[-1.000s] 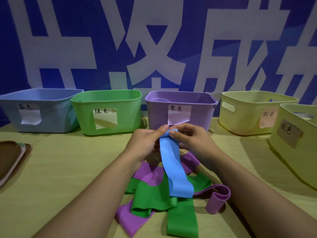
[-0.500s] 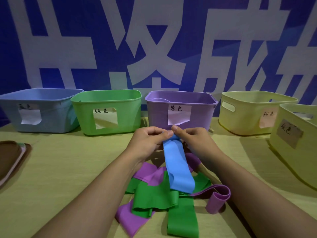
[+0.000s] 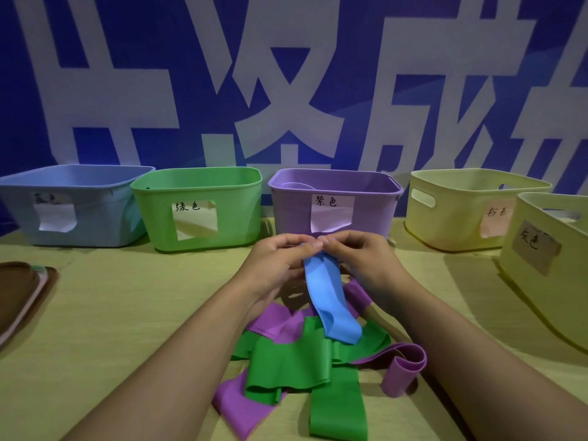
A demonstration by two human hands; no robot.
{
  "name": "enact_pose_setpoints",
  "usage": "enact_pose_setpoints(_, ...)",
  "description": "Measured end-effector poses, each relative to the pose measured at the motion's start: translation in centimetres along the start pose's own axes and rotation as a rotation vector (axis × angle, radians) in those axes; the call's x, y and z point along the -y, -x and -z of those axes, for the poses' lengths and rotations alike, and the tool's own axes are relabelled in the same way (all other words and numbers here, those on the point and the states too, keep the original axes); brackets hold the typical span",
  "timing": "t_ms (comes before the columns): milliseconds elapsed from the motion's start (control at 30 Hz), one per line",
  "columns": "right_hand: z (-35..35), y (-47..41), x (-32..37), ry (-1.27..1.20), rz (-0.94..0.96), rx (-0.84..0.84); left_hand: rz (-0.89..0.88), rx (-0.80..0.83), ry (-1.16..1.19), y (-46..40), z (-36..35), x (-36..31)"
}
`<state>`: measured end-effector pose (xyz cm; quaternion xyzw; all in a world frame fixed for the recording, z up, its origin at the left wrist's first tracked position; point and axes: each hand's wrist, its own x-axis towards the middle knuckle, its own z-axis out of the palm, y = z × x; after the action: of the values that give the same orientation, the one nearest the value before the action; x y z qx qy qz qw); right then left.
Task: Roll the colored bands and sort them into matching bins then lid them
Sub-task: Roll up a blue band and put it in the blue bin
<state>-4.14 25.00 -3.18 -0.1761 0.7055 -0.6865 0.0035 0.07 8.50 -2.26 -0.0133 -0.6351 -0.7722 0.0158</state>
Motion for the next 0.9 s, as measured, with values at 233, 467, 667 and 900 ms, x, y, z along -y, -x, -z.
enact_pose_setpoints(233, 0.0, 0.3, 0.5, 0.003, 0.032, -0.001, 0.005, -0.048, -0.07, 0.0, -0.2, 0.2)
enact_pose_setpoints(467, -0.2, 0.7, 0.8, -0.032, -0.051, 0.018, -0.013, -0.066, -0.115, -0.3, 0.1, 0.3)
enact_pose_setpoints(667, -0.5, 0.8, 1.2, 0.099, -0.134, -0.068, -0.065, -0.047, -0.18, -0.6, 0.4, 0.6)
enact_pose_setpoints(900, -0.4, 0.8, 1.2, 0.154, -0.081, -0.082, -0.125, -0.071, -0.183, -0.6, 0.4, 0.5)
